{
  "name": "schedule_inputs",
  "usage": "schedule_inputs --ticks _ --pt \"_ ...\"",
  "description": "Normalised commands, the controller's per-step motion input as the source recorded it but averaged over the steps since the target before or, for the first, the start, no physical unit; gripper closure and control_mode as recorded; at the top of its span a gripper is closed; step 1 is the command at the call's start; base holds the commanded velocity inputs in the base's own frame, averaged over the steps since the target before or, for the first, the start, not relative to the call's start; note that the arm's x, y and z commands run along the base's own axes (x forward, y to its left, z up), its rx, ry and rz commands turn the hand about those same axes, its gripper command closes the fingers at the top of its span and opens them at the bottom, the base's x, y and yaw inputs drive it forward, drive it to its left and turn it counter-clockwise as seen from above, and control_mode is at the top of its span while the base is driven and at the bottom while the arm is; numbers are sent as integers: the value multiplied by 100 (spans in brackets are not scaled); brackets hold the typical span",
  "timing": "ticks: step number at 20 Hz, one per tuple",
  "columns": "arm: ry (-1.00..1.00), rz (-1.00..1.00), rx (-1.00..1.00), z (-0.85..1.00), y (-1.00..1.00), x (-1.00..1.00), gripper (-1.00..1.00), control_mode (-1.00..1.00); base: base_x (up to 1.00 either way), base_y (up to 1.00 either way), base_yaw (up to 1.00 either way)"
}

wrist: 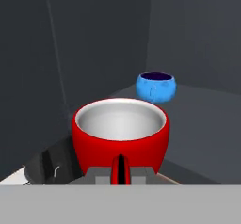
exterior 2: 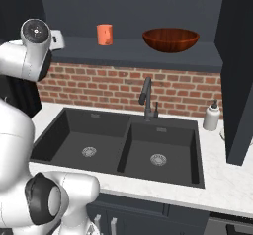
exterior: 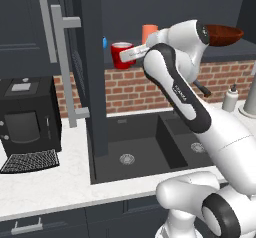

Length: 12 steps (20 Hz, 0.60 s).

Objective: Gather all objects into one cabinet and sort the glasses and bowls to opposite sides.

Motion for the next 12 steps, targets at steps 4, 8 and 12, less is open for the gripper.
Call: schedule_inputs --ticks 4,8,12 --pt "0 0 0 0 25 -1 100 -100 0 0 0" --pt "0 0 0 0 36 9 100 -100 0 0 0" --pt "0 0 0 0 32 28 100 -100 0 0 0"
